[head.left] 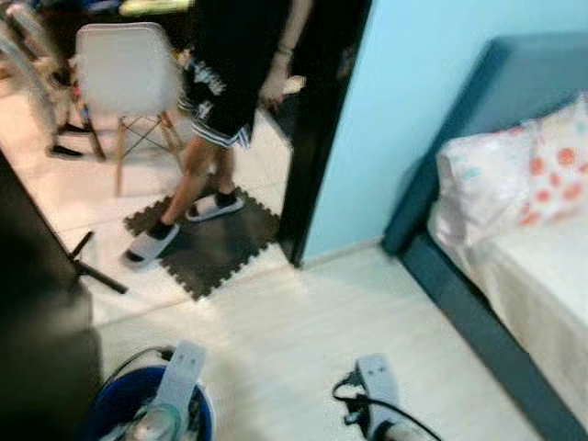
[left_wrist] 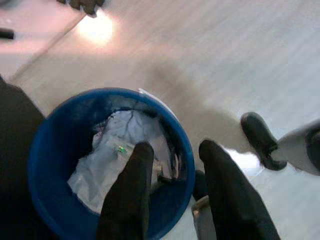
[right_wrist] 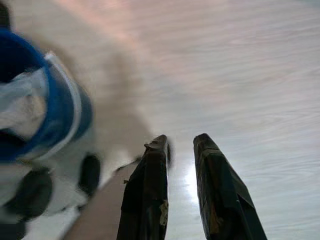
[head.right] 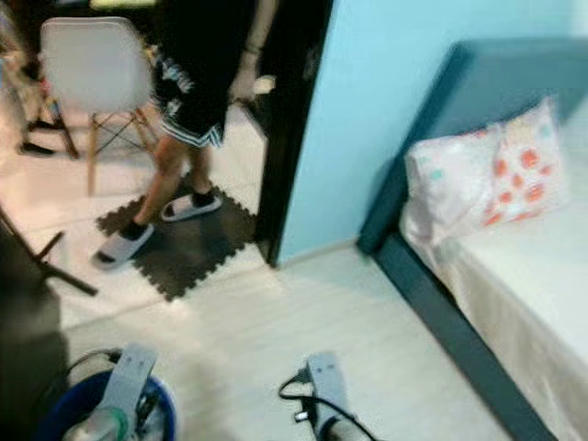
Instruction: Clean up the room
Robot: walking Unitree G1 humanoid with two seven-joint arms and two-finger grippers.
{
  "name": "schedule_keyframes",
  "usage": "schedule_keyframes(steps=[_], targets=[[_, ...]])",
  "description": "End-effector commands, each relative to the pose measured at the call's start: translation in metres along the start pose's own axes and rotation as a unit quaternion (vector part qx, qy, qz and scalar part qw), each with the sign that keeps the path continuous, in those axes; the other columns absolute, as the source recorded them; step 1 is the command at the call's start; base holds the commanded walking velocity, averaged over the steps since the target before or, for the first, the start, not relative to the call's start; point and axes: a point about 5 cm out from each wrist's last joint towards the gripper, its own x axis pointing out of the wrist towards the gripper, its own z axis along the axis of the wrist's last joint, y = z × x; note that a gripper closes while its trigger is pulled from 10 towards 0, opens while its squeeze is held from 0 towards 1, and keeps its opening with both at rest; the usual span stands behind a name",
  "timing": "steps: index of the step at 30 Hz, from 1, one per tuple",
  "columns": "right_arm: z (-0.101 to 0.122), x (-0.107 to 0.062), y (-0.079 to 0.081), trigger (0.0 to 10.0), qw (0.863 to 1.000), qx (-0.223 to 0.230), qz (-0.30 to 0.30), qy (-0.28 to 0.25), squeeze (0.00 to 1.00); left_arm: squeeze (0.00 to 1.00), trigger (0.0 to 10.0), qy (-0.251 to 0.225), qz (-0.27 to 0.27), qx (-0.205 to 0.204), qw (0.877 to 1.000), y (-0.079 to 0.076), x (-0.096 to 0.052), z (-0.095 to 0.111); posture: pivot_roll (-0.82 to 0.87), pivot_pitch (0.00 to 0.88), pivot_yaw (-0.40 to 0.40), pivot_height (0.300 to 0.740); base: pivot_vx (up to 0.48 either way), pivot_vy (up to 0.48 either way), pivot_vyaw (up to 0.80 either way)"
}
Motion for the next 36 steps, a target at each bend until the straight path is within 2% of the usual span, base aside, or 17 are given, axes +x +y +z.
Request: schedule_keyframes(steps=[1, 27, 36], targets=[[-0.0067, -0.003, -0.0052, 10.0, 1.0, 0.004, -0.008, 0.012, 0.0, 0.0, 10.0, -0.008, -0.008, 0.006, 1.0, -0.0031, 0.0016, 0.0059, -0.04, 0.0, 0.017, 0.74, 0.0, 0.0, -0.75], [-0.0079, -0.0033, -0.0051, 10.0, 1.0, 0.001, -0.011, 0.015, 0.0, 0.0, 10.0, -0.02, -0.028, 0.03, 0.999, -0.0072, 0.0019, 0.0092, -0.05, 0.0, 0.023, 0.74, 0.0, 0.0, -0.75], [-0.0071, -0.0029, -0.0046, 10.0, 1.0, 0.0, -0.01, 0.014, 0.0, 0.0, 10.0, -0.028, -0.033, 0.035, 0.998, -0.0079, 0.0021, 0.0116, -0.05, 0.0, 0.027, 0.74, 0.0, -0.276, -0.12]])
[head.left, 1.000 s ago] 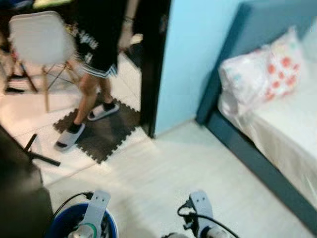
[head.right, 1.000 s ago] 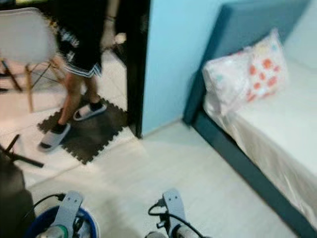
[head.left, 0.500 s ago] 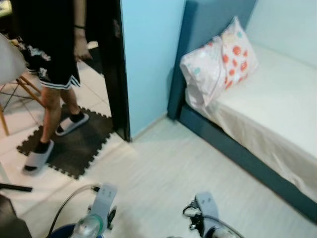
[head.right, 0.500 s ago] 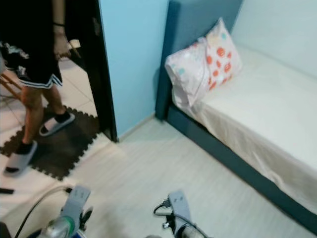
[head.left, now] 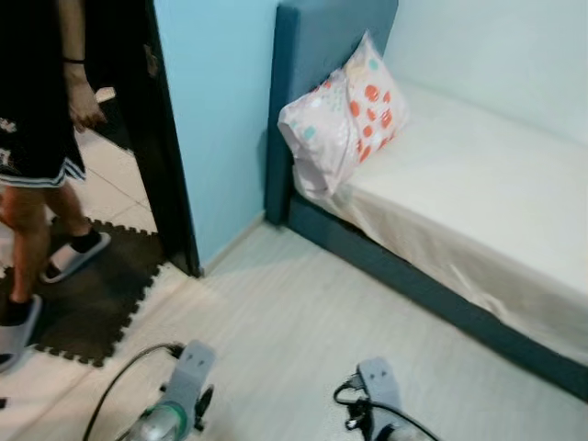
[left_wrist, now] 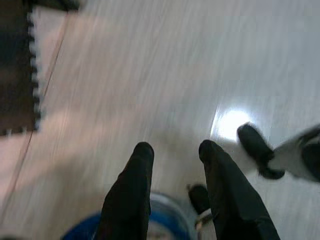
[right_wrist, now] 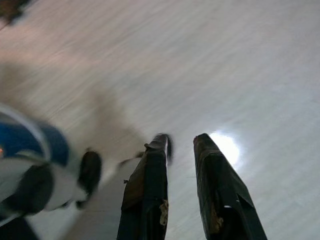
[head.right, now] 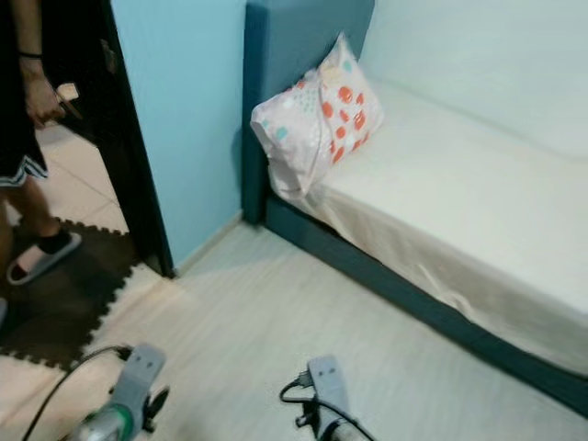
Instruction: Clean up the room
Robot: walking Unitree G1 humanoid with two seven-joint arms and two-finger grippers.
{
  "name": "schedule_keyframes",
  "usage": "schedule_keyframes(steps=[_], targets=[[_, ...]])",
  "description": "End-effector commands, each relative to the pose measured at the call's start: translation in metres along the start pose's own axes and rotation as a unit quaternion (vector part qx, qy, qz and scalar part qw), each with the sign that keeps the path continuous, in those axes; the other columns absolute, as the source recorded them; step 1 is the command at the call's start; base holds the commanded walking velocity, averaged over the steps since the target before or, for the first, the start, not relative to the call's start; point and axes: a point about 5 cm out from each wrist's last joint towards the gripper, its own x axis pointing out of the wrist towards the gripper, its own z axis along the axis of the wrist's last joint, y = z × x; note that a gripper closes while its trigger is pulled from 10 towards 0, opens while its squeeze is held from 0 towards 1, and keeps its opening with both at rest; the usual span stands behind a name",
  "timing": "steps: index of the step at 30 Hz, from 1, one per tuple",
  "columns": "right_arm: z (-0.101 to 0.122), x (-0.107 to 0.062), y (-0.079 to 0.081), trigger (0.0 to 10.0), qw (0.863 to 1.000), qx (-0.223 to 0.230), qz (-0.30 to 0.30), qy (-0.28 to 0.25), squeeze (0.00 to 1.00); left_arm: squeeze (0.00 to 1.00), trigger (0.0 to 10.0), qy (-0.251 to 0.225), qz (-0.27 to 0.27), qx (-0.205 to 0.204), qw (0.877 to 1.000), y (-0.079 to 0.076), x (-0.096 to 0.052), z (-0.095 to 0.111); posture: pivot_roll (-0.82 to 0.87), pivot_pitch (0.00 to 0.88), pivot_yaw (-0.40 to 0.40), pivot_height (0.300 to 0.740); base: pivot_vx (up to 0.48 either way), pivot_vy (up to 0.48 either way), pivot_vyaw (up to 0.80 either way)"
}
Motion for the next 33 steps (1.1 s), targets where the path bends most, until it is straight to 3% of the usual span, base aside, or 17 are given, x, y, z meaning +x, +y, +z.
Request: schedule_keyframes(steps=[1, 29, 33], targets=[[-0.0042, -0.0025, -0.0065, 10.0, 1.0, 0.001, -0.011, 0.008, 0.0, 0.0, 10.0, 0.01, -0.013, 0.005, 1.0, -0.0062, -0.0005, -0.0044, -0.05, 0.0, 0.027, 0.74, 0.0, -0.368, 0.0], [-0.0073, -0.0036, -0.0058, 10.0, 1.0, 0.007, -0.011, 0.01, 0.0, 0.0, 10.0, 0.011, -0.019, 0.016, 1.0, -0.0076, -0.0008, -0.0051, -0.06, 0.0, 0.036, 0.74, 0.0, -0.329, 0.0], [-0.0089, -0.0039, -0.006, 10.0, 1.0, 0.015, -0.013, 0.014, 0.0, 0.0, 10.0, 0.015, -0.019, 0.01, 1.0, -0.0084, -0.001, -0.0066, -0.06, 0.0, 0.036, 0.74, 0.0, 0.0, -0.78]])
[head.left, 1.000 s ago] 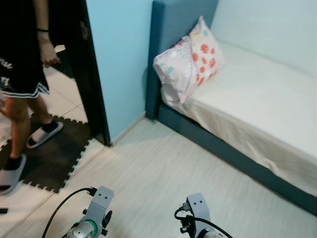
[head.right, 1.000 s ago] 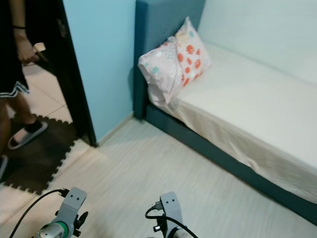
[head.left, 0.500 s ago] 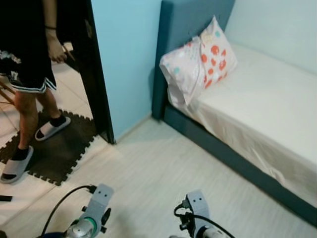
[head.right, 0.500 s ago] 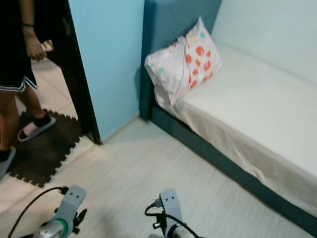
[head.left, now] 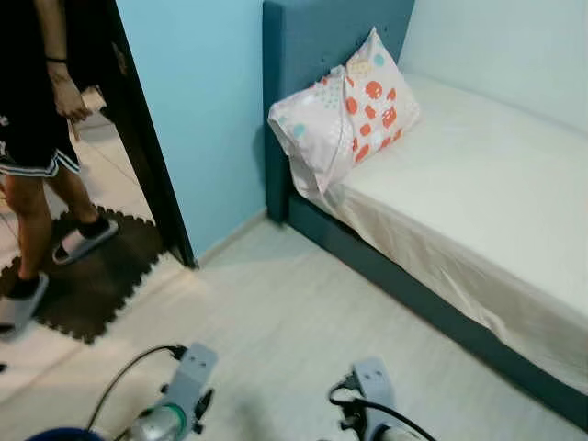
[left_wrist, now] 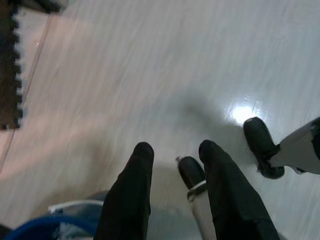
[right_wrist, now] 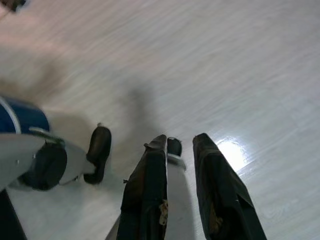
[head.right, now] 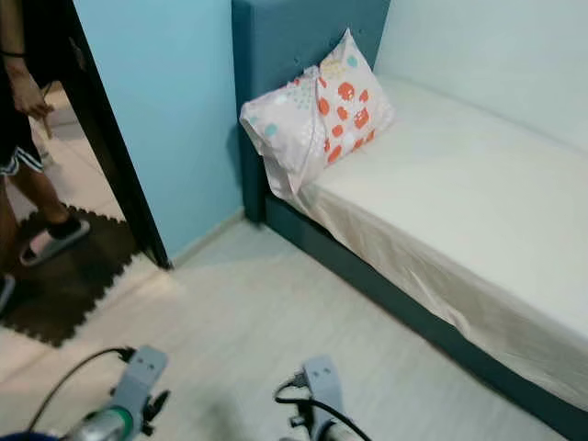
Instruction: Clean up the room
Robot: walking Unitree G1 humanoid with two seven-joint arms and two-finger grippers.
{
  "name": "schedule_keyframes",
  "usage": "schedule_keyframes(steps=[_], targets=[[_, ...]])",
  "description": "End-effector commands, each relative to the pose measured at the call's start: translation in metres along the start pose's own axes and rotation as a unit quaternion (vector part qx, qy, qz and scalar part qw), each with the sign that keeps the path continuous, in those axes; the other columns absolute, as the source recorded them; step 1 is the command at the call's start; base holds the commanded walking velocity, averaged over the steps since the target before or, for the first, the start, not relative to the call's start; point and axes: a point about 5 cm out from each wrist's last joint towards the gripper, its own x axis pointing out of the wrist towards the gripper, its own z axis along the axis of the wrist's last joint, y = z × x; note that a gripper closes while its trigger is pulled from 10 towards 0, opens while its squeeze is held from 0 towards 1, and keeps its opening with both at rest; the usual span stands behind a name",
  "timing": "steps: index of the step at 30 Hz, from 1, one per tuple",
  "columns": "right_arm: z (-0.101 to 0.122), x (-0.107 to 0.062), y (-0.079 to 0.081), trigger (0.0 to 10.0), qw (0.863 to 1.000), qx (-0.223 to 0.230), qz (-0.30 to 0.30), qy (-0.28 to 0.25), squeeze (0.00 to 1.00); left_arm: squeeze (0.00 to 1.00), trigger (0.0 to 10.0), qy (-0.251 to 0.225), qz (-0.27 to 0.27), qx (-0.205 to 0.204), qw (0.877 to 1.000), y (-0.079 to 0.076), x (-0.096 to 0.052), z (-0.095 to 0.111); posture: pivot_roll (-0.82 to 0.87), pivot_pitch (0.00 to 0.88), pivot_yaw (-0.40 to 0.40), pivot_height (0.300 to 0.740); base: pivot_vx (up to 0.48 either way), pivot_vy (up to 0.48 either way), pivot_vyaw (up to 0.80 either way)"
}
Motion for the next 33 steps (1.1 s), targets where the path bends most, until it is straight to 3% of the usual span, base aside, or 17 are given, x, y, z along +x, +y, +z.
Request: schedule_keyframes(steps=[1, 26, 33], targets=[[-0.0097, -0.0028, -0.0001, 10.0, 1.0, 0.012, -0.005, 0.017, 0.0, 0.0, 10.0, 0.008, -0.006, 0.0, 1.0, -0.0028, -0.0004, -0.0033, -0.06, 0.0, 0.036, 0.74, 0.0, 0.0, -0.79], [-0.0082, -0.0022, -0.0009, 10.0, 1.0, 0.01, -0.008, 0.017, 0.0, 0.0, 10.0, 0.012, -0.009, 0.006, 1.0, -0.0041, 0.0001, -0.0031, -0.06, 0.0, 0.041, 0.74, 0.0, 0.0, -0.78], [-0.0071, -0.0016, -0.0006, 10.0, 1.0, 0.006, -0.009, 0.017, 0.0, 0.0, 10.0, 0.008, -0.01, 0.014, 1.0, -0.0034, 0.0006, -0.0011, -0.07, 0.0, 0.047, 0.74, 0.0, 0.0, -0.07]])
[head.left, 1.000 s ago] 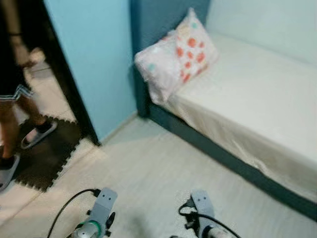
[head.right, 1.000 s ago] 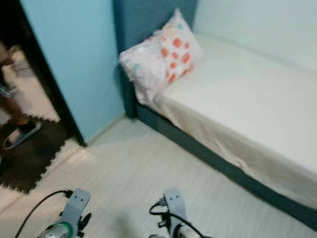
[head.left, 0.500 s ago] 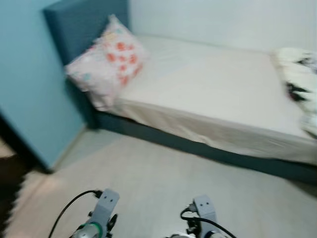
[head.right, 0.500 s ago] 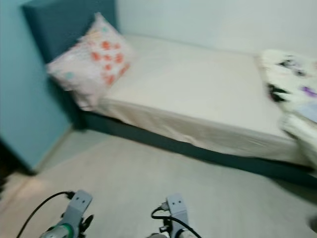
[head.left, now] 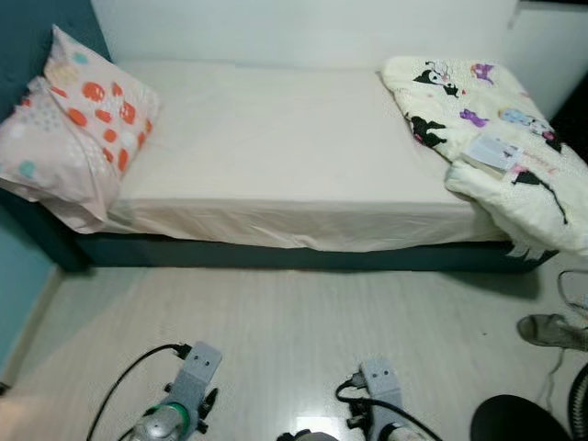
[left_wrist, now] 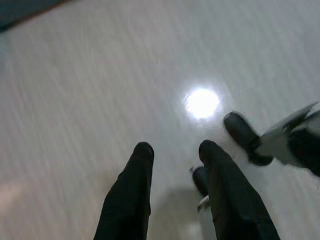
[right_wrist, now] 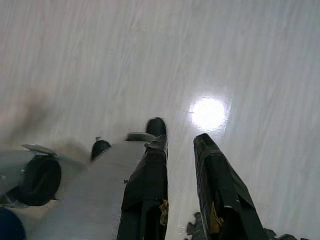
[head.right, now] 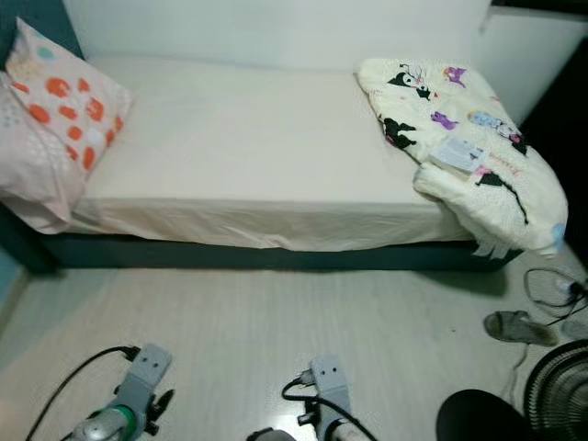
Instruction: Clean up the room
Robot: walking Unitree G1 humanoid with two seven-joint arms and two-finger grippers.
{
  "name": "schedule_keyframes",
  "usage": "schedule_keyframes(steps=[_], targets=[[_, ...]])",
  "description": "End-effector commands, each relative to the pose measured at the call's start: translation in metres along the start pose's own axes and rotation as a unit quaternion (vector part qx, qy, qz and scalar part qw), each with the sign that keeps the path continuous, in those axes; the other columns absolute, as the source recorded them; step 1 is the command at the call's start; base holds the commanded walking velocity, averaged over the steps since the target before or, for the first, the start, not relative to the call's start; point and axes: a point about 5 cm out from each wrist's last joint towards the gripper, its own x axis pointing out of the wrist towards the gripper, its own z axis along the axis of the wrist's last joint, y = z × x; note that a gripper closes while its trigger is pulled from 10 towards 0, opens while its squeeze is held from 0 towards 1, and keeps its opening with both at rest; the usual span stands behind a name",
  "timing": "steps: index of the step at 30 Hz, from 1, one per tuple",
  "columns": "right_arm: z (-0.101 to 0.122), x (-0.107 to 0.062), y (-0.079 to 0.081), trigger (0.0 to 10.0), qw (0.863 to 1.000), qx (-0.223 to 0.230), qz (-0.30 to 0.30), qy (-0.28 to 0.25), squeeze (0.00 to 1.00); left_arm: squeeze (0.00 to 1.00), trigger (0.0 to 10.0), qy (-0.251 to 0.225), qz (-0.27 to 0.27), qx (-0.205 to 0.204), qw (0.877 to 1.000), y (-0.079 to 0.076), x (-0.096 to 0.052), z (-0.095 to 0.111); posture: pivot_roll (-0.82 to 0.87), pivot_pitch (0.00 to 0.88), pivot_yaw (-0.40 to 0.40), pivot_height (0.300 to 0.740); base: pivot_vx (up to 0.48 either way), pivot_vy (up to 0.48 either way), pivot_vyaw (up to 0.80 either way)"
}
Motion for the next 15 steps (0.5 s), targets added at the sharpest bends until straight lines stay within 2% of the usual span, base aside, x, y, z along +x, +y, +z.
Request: schedule_keyframes(steps=[1, 4, 15], targets=[[-0.0033, -0.0007, 0.0003, 10.0, 1.0, -0.003, 0.0, 0.008, 0.0, 0.0, 10.0, 0.015, -0.007, 0.009, 1.0, -0.0029, -0.0016, -0.0075, -0.07, 0.0, 0.047, 0.74, 0.0, 0.0, 0.0], [-0.0035, -0.0007, 0.0005, 10.0, 1.0, -0.003, 0.0, 0.008, 0.0, 0.0, 10.0, 0.013, -0.008, 0.012, 1.0, -0.0029, -0.0015, -0.0068, -0.07, 0.0, 0.047, 0.74, 0.0, 0.0, 0.0], [-0.0043, -0.0011, 0.0005, 10.0, 1.0, -0.003, 0.0, 0.009, 0.0, 0.0, 10.0, 0.003, -0.012, 0.018, 1.0, -0.0036, -0.0007, -0.003, -0.07, 0.0, 0.047, 0.74, 0.344, 0.0, 0.0]])
